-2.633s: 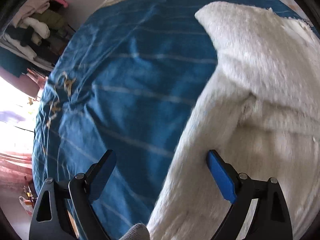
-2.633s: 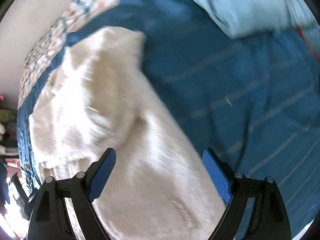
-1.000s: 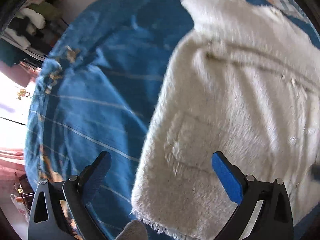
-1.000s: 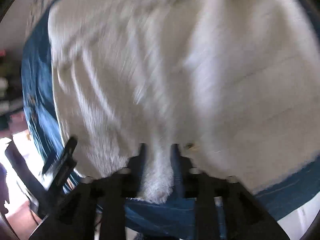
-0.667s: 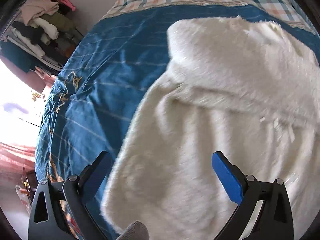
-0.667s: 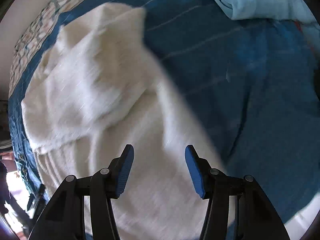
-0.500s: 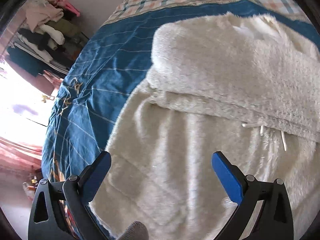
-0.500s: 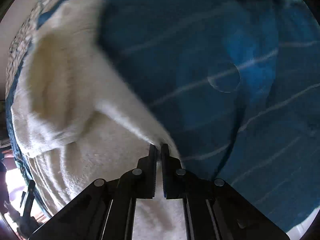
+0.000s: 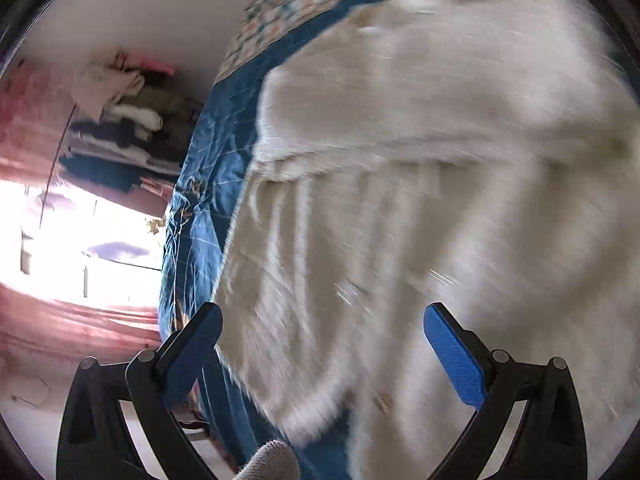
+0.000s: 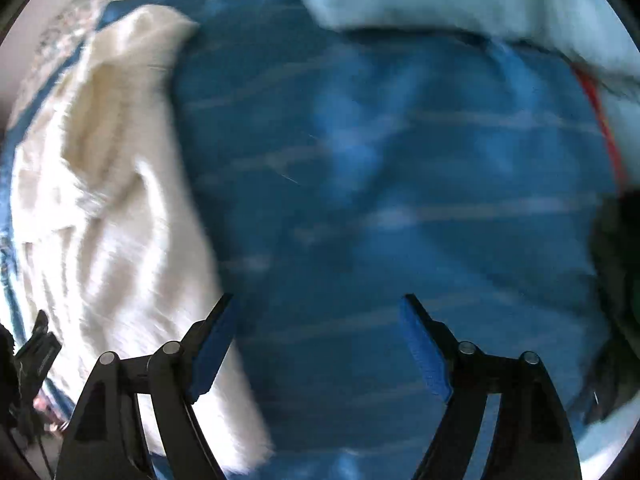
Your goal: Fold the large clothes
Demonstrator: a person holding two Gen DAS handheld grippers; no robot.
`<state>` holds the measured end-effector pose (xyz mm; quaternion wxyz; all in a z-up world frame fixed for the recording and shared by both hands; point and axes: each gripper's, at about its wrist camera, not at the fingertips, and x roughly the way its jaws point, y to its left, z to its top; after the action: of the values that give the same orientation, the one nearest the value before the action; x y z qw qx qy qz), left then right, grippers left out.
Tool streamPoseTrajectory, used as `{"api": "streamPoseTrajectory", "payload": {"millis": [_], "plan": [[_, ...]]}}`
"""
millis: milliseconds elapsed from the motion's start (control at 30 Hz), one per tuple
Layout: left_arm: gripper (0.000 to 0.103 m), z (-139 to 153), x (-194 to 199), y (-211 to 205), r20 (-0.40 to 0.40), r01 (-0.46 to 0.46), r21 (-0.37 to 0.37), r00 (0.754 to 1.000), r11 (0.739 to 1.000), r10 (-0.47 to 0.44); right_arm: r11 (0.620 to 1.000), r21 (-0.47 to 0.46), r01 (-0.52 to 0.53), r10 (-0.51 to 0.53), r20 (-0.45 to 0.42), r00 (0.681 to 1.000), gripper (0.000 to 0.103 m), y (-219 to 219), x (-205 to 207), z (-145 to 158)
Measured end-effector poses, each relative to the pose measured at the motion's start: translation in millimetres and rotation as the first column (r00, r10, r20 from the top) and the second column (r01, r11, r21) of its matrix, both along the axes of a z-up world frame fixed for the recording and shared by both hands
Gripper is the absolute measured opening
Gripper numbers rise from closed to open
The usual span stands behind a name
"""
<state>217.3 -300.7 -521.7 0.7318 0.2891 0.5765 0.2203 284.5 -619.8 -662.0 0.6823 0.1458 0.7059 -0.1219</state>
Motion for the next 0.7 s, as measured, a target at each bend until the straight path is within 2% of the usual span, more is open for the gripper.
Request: {"api": "streamPoseTrajectory", "payload": {"millis": [133,233,267,367,533,700], "plan": [[0.103,-8.2,-39.3,-71.4,-0.063,0.08,0.009,0.995,0.997,-0.079,0.994,-0.091,0.057,-0.064,-0.071,0.995,0.083,-30.2,-36.8,-4.8],[0.103,-15.7,-66.3,-123.5,-0.081,0.143,-0.007,0.986,0.99,-0.143,0.974,-0.204,0.097,-0.121,-0.108,0.987,0.083,-63.7,-64.2,-7.1],[0.103,-20.9,-72.7,-135.4,-0.094,0.158,-0.009,0.983,0.987,-0.158,0.961,-0.253,0.109,-0.144,-0.123,0.982,0.083,-76.3,-72.5,-10.0],[0.103,-43.0,-88.5,-165.5,-0.148,0.208,-0.001,0.967,0.978,-0.206,0.939,-0.315,0.141,-0.193,-0.141,0.971,0.083,-104.4,-88.2,-13.0],[0.103,-77.4,-85.5,-182.1,-0.172,0.246,0.098,0.958,0.964,-0.228,0.928,-0.325,0.183,-0.236,-0.134,0.962,0.083,-126.8,-99.0,-8.9],[0.103,-52.0,-80.0,-193.6,-0.115,0.258,0.052,0.961,0.965,-0.251,0.925,-0.307,0.226,-0.27,-0.109,0.957,0.083,-153.6,-100.7,7.8]]}}
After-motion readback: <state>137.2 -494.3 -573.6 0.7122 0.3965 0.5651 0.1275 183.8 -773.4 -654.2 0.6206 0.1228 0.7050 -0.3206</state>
